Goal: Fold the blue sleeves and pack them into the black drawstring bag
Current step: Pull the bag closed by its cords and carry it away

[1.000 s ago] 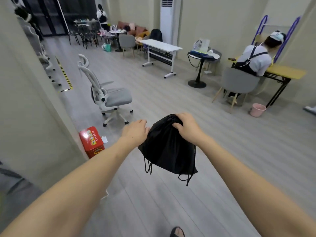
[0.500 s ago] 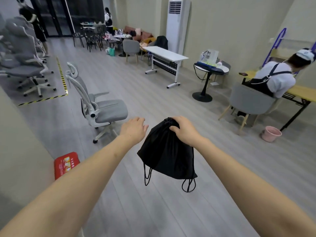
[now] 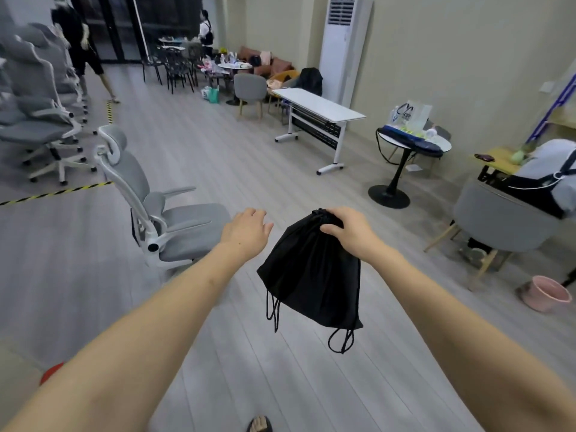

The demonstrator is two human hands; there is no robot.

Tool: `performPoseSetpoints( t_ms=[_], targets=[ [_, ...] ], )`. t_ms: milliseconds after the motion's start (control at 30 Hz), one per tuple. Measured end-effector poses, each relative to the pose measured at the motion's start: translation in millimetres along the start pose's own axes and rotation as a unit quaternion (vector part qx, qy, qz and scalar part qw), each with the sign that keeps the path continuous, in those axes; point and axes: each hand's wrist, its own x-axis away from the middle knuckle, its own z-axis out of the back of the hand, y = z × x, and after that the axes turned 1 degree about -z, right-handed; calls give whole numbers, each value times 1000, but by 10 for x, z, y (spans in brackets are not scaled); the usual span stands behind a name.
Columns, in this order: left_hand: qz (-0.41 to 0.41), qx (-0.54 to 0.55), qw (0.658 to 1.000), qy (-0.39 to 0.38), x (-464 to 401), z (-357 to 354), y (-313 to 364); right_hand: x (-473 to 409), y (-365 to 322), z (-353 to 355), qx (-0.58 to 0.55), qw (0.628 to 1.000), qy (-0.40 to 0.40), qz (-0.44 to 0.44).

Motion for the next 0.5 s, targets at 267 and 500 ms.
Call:
performPoseSetpoints(
  t_ms=[267,500],
  targets=[
    [-22,-8,1000,-12,-2345,67,-276,-2196,464,94,-2,999,36,-4],
    [-34,-33,999,-6,-4325,20,-433,-4126,1021,183,5,998,63,29]
  ],
)
